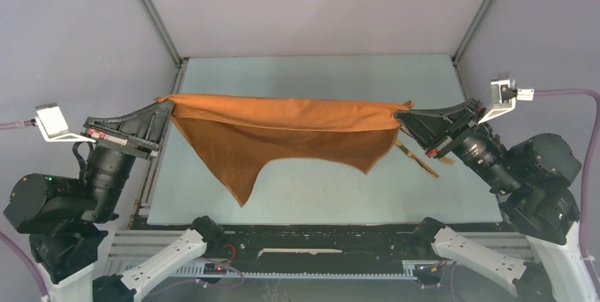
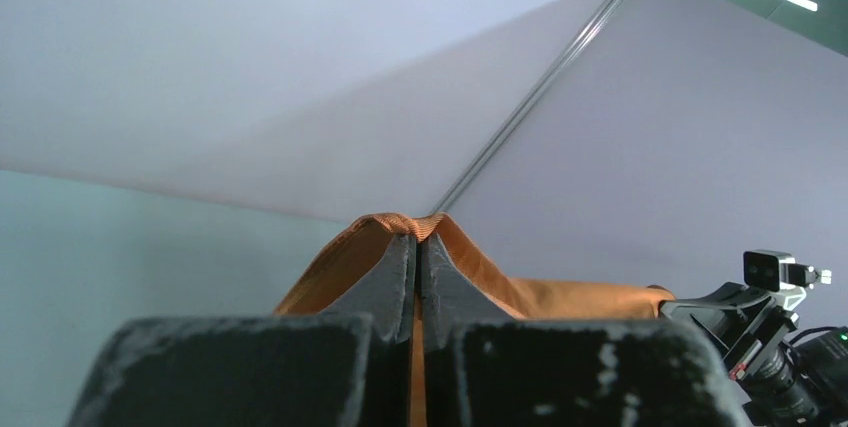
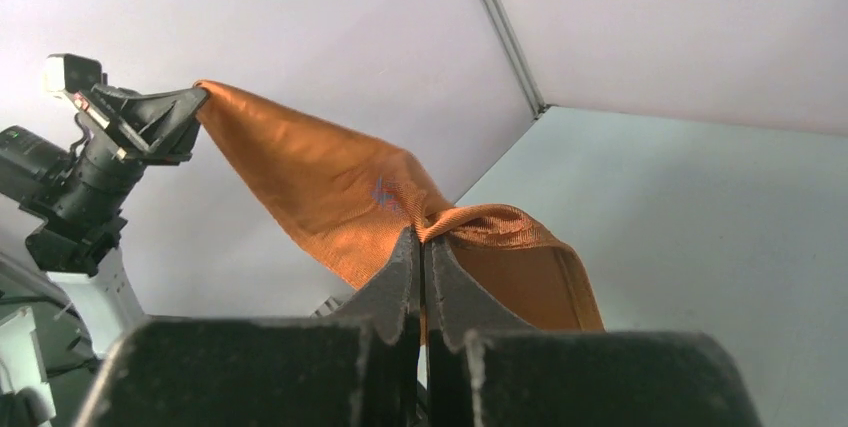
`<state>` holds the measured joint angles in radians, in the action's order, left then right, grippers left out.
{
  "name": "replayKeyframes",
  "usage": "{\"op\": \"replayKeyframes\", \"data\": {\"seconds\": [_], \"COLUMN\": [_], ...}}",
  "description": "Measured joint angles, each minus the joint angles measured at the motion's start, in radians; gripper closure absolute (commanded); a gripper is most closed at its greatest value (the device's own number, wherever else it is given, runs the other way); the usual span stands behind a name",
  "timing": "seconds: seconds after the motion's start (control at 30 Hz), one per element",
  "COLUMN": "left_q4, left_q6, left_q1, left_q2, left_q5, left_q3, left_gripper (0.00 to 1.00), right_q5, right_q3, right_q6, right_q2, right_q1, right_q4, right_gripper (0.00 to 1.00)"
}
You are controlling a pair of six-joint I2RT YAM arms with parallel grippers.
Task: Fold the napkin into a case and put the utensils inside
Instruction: Flatten out the crumpled napkin at the center of the board.
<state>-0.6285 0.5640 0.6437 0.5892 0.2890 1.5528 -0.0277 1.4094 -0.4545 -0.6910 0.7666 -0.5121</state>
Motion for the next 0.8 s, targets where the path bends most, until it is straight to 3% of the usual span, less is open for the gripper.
{"op": "replayKeyframes", "data": {"seconds": [0.1,0.23,0.3,0.43,0.47,0.53,0.57,0.6,0.63,0.73,0.8], "left_q4": [0.003,-0.043,-0.063,-0.094,-0.09,-0.069,-0.056,-0.046,-0.035,0.006,-0.002], "left_q6": [0.001,0.012,0.021,0.106,0.13,0.164,0.174,0.188,0.198,0.197,0.183], "left_q1": [0.0,-0.003,-0.032,-0.237,-0.286,-0.351,-0.381,-0.412,-0.438,-0.511,-0.563], "left_q2": [0.018,0.123,0.204,0.444,0.52,0.644,0.724,0.822,0.916,1.181,1.376], "left_q5": [0.011,0.185,0.253,0.244,0.218,0.185,0.169,0.151,0.136,0.066,-0.003], "left_q3": [0.0,0.035,0.056,0.061,0.052,0.023,0.006,-0.003,-0.002,0.023,0.116], "left_gripper": [1.0,1.0,1.0,1.0,1.0,1.0,1.0,0.95,0.8,0.47,0.37], "right_q5": [0.057,0.193,0.222,0.129,0.093,0.022,-0.01,-0.044,-0.078,-0.14,-0.161], "right_q3": [0.013,0.061,0.073,0.052,0.05,0.062,0.086,0.127,0.183,0.438,0.674], "right_q6": [0.001,-0.002,-0.01,-0.069,-0.081,-0.095,-0.098,-0.097,-0.092,-0.068,-0.046], "right_q2": [-0.015,-0.107,-0.172,-0.362,-0.428,-0.603,-0.689,-0.813,-0.943,-1.318,-1.563], "right_q1": [0.02,-0.001,-0.065,-0.337,-0.381,-0.455,-0.478,-0.5,-0.517,-0.552,-0.57], "right_q4": [-0.004,-0.037,-0.039,-0.011,-0.001,0.028,0.035,0.039,0.037,-0.023,-0.098], "right_gripper": [1.0,1.0,1.0,0.99,0.97,0.76,0.72,0.65,0.53,0.41,0.26]}}
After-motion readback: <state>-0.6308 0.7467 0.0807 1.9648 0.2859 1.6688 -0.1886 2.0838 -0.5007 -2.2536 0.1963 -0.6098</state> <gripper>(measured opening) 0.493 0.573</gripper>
